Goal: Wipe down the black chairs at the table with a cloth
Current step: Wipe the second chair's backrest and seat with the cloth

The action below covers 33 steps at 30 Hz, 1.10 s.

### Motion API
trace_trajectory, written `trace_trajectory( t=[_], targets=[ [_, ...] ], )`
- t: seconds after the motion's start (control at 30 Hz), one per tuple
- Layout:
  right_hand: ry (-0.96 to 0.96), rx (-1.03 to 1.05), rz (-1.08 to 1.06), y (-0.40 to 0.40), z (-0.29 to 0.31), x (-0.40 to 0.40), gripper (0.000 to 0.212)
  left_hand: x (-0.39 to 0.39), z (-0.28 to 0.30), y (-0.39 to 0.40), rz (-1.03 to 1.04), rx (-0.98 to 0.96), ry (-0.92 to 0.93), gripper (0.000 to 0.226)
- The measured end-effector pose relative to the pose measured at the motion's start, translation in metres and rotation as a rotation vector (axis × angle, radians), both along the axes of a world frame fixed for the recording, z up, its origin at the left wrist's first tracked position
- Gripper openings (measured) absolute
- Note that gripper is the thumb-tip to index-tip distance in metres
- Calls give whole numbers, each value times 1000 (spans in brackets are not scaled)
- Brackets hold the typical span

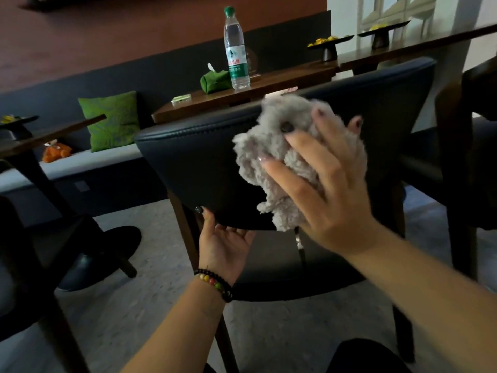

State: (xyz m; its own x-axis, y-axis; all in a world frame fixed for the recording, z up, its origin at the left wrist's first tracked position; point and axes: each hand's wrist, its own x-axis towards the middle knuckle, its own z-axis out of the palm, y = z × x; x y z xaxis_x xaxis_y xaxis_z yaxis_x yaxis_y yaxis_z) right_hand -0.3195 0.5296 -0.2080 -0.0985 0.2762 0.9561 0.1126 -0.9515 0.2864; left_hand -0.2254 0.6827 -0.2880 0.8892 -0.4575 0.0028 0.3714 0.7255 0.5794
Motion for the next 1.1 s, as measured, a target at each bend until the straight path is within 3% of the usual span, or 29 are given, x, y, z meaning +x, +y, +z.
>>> trace_trajectory(
  t=[0.17, 0.37, 0.47, 0.6, 0.77, 0.87, 1.0, 1.1],
  targets=[
    [-62, -228, -55, -8, 19, 12, 27, 0, -1, -2, 38, 35, 1, 73],
    [249, -643, -163, -18, -10, -4, 26, -6, 2, 3, 39, 31, 36, 74],
    [264, -603, -92, -9, 10, -10, 23, -8, 3, 2, 39, 31, 40, 75],
    [142, -418, -81, 15, 38, -3, 20, -9, 7, -1, 56, 20, 45, 64],
    [217, -577, -188, 17, 8, 2, 24, -14, 11, 2, 13, 49, 43, 77],
    [268, -605, -178, 11, -11, 6, 25, -13, 10, 6, -9, 105, -10, 70],
    [514, -609, -56, 0, -56, 6, 26, -11, 0, 26, -11, 273, -59, 67],
    [819, -561, 22, -6, -108, 7, 36, -11, -29, 43, 125, 492, -108, 43]
  ],
)
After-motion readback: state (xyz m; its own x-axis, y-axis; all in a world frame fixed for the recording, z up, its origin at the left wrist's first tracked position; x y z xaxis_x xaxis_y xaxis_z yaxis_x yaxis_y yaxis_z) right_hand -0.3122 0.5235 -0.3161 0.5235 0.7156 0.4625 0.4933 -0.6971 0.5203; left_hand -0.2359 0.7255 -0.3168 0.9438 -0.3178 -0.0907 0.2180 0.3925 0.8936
